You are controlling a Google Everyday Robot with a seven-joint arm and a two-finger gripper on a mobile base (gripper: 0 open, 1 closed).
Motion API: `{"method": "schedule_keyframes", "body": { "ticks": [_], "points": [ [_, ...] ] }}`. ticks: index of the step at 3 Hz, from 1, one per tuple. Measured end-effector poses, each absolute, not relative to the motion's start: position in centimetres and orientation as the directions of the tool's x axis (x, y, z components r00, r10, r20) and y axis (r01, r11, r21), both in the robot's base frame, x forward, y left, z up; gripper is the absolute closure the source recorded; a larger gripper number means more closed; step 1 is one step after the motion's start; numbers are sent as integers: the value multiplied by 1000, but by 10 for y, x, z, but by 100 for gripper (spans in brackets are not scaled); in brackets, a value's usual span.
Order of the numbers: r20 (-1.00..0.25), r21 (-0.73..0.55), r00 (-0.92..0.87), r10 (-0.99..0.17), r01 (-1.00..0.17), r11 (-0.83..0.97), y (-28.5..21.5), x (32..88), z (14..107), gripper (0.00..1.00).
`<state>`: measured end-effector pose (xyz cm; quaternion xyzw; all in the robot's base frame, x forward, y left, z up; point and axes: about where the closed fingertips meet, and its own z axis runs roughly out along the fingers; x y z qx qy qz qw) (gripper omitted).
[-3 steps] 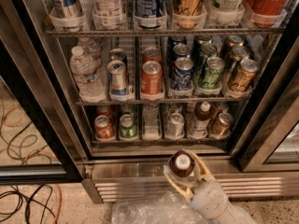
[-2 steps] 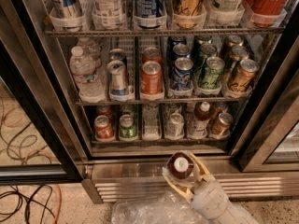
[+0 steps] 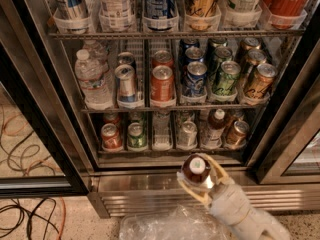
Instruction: Pick blue plastic bottle from bottom shelf of fridge
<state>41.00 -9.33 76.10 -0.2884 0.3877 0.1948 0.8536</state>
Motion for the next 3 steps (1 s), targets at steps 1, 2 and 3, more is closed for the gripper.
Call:
{"method": "schedule_keyframes", "body": {
  "ticks": [1,2,3],
  "points": [
    [-751,-483,659,42,-591,646,-103,433,805,100],
    [-649,-659,758,64,-602,451,-96,441,876,100],
    [-644,-669,759,98,-620,410,-109,445,894,100]
  ]
}}
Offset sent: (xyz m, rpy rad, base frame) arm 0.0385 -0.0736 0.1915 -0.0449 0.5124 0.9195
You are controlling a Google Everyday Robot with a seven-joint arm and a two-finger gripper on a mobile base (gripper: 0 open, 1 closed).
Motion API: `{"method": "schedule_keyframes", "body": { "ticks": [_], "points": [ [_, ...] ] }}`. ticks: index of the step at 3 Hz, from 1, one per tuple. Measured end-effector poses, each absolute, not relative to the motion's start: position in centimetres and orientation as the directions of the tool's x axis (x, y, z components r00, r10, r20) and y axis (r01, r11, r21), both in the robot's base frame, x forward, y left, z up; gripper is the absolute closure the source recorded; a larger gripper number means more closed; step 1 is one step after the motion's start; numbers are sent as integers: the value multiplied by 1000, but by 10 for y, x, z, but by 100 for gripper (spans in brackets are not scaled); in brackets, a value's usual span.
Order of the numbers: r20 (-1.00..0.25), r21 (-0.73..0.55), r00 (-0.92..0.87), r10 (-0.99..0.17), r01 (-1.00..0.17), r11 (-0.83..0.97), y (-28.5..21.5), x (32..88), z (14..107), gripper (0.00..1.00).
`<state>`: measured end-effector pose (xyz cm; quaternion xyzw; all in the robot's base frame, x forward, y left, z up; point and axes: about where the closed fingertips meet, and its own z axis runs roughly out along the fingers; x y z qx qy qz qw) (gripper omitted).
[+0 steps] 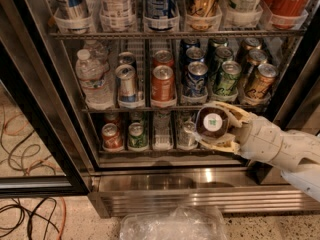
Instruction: Pick blue plastic bottle from bottom shelf of fridge
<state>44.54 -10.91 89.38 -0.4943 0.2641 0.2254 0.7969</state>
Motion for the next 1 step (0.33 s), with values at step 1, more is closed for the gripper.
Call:
{"method": "schedule_keyframes", "body": {
  "ticks": [1],
  "points": [
    [-644,-669,759,98,-620,410,-109,445,894,100]
  ]
}}
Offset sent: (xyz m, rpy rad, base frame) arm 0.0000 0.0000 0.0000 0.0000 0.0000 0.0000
